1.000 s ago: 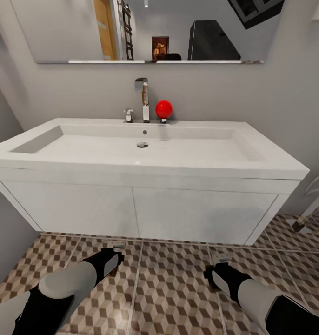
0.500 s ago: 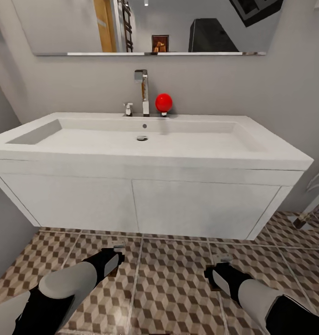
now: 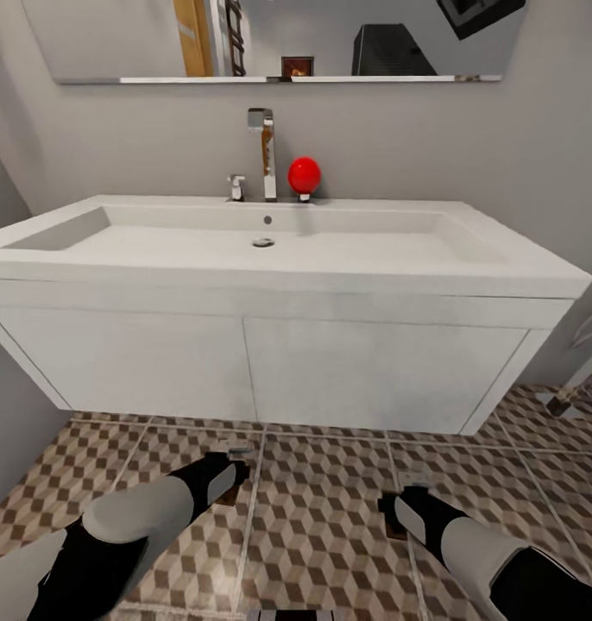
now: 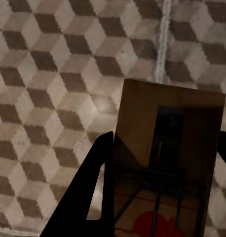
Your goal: Take the four mousetraps from the cabinet in the bathroom and place them on the bathroom floor. Make sure all four end up on the same floor surface, and ensure that at least two of them are either under or directly next to the same bathroom sink.
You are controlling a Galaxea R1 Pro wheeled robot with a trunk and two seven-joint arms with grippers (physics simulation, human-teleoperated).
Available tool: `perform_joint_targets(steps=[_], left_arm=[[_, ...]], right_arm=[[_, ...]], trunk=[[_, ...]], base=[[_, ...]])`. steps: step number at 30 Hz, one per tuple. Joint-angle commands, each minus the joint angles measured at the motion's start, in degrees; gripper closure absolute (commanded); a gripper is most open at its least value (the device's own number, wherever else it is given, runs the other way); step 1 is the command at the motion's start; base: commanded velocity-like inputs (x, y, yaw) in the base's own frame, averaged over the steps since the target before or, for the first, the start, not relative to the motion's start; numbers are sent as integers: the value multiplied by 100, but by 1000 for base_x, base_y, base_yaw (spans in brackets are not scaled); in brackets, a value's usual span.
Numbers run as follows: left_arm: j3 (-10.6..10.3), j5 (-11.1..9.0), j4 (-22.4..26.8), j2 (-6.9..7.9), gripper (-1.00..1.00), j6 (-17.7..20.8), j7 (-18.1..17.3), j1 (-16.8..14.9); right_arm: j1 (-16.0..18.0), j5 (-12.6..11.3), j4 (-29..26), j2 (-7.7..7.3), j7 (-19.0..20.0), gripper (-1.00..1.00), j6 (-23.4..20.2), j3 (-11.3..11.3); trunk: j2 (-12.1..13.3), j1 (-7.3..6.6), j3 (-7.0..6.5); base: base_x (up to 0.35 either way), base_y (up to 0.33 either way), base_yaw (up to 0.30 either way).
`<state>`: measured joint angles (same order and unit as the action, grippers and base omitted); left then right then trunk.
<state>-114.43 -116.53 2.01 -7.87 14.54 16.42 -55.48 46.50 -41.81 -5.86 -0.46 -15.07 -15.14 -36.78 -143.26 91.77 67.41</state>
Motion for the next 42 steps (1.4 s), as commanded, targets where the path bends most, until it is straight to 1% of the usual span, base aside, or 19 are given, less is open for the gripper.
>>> perform_joint_targets(steps=[1, 6, 8, 11, 22, 27, 29, 33, 34, 37, 38, 40, 42], left_arm=[[-44, -31, 24, 21, 100, -3, 24, -35], [-51, -29, 27, 64, 100, -37, 19, -58], [-41, -40, -12, 126, 100, -45, 14, -59], [-44, -38, 1, 156, 100, -47, 13, -59], [-53, -36, 26, 169, 100, -56, 11, -60], [-53, -39, 22, 172, 100, -77, 11, -60], [-53, -37, 17, 172, 100, -80, 11, -60], [-53, -36, -30, 188, 100, -57, 9, -60], [-53, -36, -35, 192, 100, -46, 8, -61], [-47, -39, -40, 167, 100, -9, 3, -133], [-46, -38, -38, 153, 100, -4, 5, -217], [-45, -37, -22, 131, 100, -2, 13, -422], [-44, -31, 5, 107, 100, -43, 14, -538]], right_arm=[[0, -54, -18, -1, -39, 100, -38, -49], [0, -13, -18, 2, -40, 100, -32, -67], [5, 1, -24, -4, -40, 100, -33, -79], [21, 9, -28, -25, -34, 100, -28, -83], [66, 41, -84, -24, -31, 100, 17, -101], [91, 53, -83, -28, -31, 100, 213, -102], [118, 126, -82, -25, -31, 100, 258, -102], [327, 509, -76, -10, -31, 100, 251, -96], [349, 542, -79, -9, -31, 100, 243, -96], [581, 623, -74, -7, -31, 100, 122, -89], [649, 629, -72, -7, -31, 100, 42, -87], [752, 649, -87, -17, -27, 100, -156, -82], [830, 664, -112, -26, 4, 100, -307, -78]], trunk=[[-4, 1, 28], [-10, 14, 138], [-13, 19, 183], [-17, 27, 249], [-32, 55, 493], [-38, 68, 604], [-41, 73, 648], [-46, 84, 737], [-48, 86, 759], [-52, 94, 825], [-53, 96, 847], [-53, 96, 847], [-53, 96, 847]], base=[[0, 0, 0], [0, 0, 0], [0, 0, 0], [0, 0, 0], [0, 0, 0], [0, 0, 0], [0, 0, 0], [0, 0, 0], [0, 0, 0], [0, 0, 0], [0, 0, 0], [0, 0, 0], [0, 0, 0]])
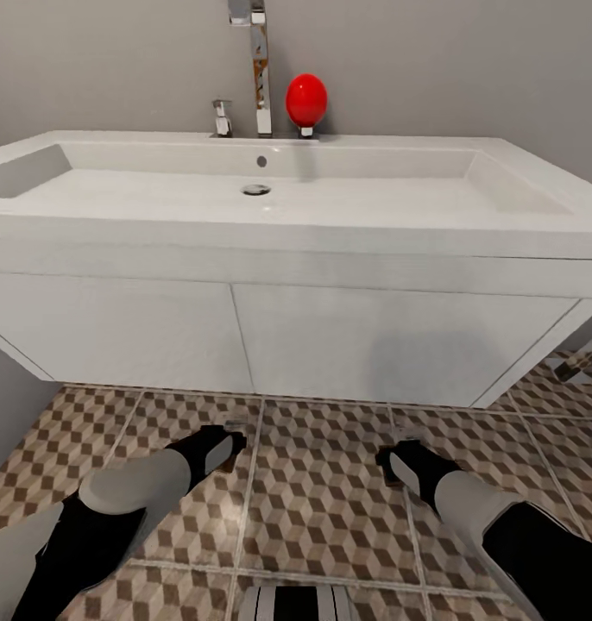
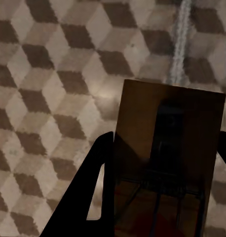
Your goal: Take the four mousetraps from the cabinet in the bathroom and place them on the bathroom floor. Make sure all four end up on the same floor surface, and ensure that at least two of them are either under or directly next to the same bathroom sink.
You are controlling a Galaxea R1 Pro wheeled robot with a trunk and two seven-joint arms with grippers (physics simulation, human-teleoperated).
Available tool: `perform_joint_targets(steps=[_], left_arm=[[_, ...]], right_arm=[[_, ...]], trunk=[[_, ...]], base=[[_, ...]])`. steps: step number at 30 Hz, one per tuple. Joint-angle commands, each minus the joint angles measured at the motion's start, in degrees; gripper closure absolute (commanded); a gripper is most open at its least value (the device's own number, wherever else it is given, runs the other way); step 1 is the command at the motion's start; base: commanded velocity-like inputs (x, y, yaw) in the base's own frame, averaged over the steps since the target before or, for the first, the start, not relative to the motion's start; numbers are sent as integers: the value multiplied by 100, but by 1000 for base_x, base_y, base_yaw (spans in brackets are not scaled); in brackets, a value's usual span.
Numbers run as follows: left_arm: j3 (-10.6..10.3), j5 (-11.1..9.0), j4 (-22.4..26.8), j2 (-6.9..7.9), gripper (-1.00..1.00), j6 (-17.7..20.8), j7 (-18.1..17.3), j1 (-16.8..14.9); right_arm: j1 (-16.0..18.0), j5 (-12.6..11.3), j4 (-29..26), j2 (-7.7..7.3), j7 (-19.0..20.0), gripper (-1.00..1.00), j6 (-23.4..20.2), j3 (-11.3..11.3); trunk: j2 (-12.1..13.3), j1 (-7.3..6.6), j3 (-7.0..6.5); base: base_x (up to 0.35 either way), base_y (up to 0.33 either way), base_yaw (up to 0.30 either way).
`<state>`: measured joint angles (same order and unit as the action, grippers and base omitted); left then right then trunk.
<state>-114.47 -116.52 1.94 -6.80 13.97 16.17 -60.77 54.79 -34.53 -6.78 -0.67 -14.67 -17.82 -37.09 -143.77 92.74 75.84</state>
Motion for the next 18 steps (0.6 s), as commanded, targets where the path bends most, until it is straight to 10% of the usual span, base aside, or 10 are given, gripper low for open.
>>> perform_joint_targets(steps=[1, 18], left_arm=[[-40, -31, 21, -11, 100, -3, 34, -37], [-40, -29, 105, -53, 100, -1077, 44, -84]], right_arm=[[26, -61, -28, -6, -25, 100, -80, -46], [61, -63, -34, 10, 241, 100, -127, -25]], trunk=[[-1, -1, 5], [-1, -1, 5]], base=[[0, 0, 0], [18, 0, 0]])
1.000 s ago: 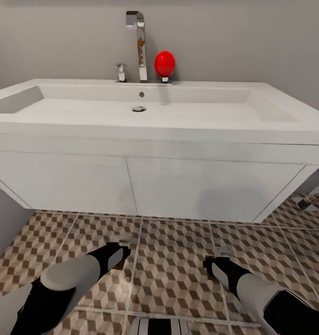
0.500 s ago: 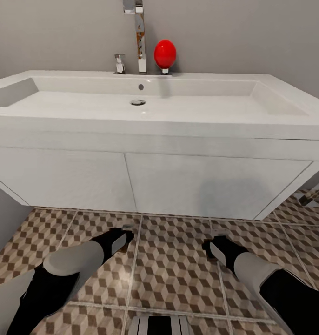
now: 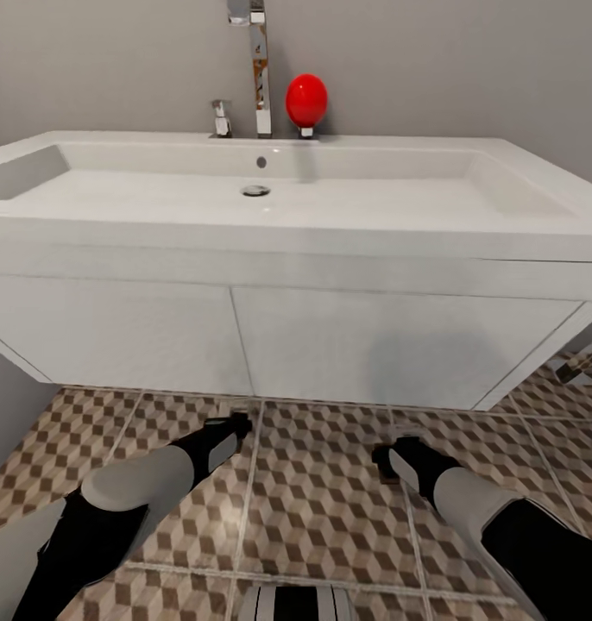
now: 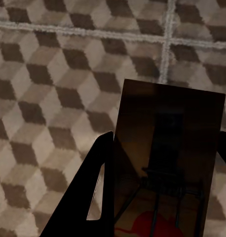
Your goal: Take the four mousetraps from the cabinet in the bathroom and place them on the bathroom floor. Make sure all four end up on the same floor surface, and ensure that at least two of them are either under or directly next to the same bathroom sink.
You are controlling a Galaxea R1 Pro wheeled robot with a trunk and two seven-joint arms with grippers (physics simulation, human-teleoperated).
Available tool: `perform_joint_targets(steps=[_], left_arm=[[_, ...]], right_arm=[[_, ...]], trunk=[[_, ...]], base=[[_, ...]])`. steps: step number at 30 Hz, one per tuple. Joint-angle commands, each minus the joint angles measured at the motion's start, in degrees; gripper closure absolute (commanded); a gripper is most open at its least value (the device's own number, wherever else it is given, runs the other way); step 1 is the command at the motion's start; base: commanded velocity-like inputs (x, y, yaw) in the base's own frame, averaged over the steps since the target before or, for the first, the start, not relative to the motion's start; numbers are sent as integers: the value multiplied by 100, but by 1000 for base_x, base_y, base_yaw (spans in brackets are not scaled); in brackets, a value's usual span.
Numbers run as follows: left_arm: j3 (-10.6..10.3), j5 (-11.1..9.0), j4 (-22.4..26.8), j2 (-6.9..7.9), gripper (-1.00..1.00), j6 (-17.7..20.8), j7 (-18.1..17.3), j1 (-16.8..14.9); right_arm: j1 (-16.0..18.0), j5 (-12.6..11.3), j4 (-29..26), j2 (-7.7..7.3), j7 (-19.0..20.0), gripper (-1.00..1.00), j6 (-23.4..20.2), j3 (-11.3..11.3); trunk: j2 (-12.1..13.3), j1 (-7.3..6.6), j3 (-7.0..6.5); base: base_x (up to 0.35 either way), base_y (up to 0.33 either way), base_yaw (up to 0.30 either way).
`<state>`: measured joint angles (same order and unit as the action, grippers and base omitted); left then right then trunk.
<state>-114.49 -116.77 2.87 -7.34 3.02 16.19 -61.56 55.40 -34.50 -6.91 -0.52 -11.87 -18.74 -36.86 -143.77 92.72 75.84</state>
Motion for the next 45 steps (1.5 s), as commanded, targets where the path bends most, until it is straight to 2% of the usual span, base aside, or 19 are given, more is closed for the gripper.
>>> perform_joint_targets(steps=[1, 8, 15, 21, 27, 38, 45], left_arm=[[-39, -4, 12, 7, 100, 19, 42, -6], [-47, -4, 20, 14, 100, 4, 40, -5], [-47, 0, 80, 13, 100, -3, 27, -5], [-64, 13, 238, 8, 100, -10, 18, -5], [-65, 13, 239, 13, 100, -6, 20, -5], [-70, 13, 235, 20, 100, -3, 24, -5], [-74, 14, 239, 22, 100, -10, 24, -5]], right_arm=[[-1, -66, -20, -7, -36, 100, -30, -49], [-9, -69, -17, -35, -57, 100, 31, -43], [-19, -83, 51, -40, -87, 100, 547, -40], [2, -83, 44, -28, -88, 100, 680, -41], [6, -99, 73, -21, -88, 100, 1447, -38], [-1, -101, 77, -10, -88, 100, 1517, -54], [-7, -93, 74, -1, -88, 100, 1521, -59]], trunk=[[-2, 1, 4], [-2, 1, 4], [-2, 1, 4], [-2, 1, 4], [-2, 1, 4], [-2, 1, 4], [-2, 1, 4]], base=[[251, 0, 0], [122, 0, 0], [3, 0, 0], [0, 0, 0], [52, 0, 0], [187, 10, 0], [30, 3, 0]])
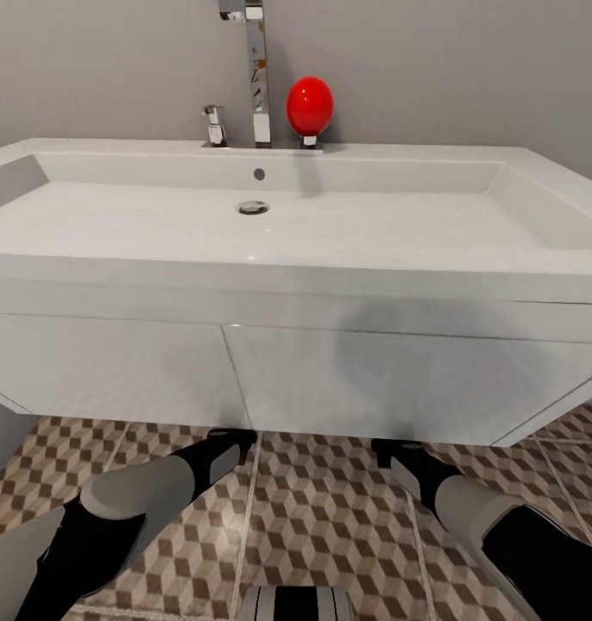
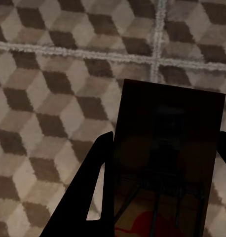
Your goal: Take the four mousetraps from the cabinet in the bathroom and place them on the bathroom floor. Make sure all four end up on the same floor surface, and ensure that at least two of them are either under or directly next to the same bathroom sink.
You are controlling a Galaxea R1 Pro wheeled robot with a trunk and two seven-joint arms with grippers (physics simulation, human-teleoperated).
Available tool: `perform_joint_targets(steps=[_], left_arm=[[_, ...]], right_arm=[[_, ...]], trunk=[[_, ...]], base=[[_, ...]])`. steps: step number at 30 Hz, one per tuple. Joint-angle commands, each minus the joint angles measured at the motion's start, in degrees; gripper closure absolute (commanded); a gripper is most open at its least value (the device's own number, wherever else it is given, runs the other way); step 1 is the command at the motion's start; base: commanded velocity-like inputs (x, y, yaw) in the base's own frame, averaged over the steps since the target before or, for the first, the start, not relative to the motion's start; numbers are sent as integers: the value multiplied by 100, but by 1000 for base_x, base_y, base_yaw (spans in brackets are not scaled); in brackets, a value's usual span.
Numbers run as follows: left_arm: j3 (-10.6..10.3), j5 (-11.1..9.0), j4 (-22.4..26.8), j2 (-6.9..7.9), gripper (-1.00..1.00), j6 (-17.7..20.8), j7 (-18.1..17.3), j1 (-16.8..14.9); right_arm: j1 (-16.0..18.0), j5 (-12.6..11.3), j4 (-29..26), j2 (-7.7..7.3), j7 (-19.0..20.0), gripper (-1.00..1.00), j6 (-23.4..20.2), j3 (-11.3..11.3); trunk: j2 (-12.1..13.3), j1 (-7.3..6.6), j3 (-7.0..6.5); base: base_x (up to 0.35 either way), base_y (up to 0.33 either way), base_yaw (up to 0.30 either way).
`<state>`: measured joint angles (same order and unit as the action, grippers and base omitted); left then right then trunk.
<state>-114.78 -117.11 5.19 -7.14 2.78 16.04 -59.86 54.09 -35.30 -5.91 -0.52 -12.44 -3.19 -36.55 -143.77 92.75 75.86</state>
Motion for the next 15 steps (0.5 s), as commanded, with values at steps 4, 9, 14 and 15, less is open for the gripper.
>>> perform_joint_targets(steps=[4, 9, 14, 15], left_arm=[[-44, 48, 2, 2, 100, 11, 40, -175], [-44, 48, 0, 2, 100, 4, 39, -175], [-44, 48, 0, 2, 100, 3, 40, -173], [-44, 48, 0, 2, 100, 3, 39, -173]], right_arm=[[122, 26, -52, -1, -31, 100, -34, -96], [112, 32, -84, 1, -31, 100, -27, -98], [111, 40, -94, -1, -31, 100, -24, -98], [108, 40, -94, -1, -31, 100, -22, -98]], trunk=[[-2, -2, 2], [-2, -2, 2], [-2, -2, 2], [-2, -2, 2]], base=[[1, 0, 0], [0, 0, 0], [0, 0, 0], [0, 0, 0]])
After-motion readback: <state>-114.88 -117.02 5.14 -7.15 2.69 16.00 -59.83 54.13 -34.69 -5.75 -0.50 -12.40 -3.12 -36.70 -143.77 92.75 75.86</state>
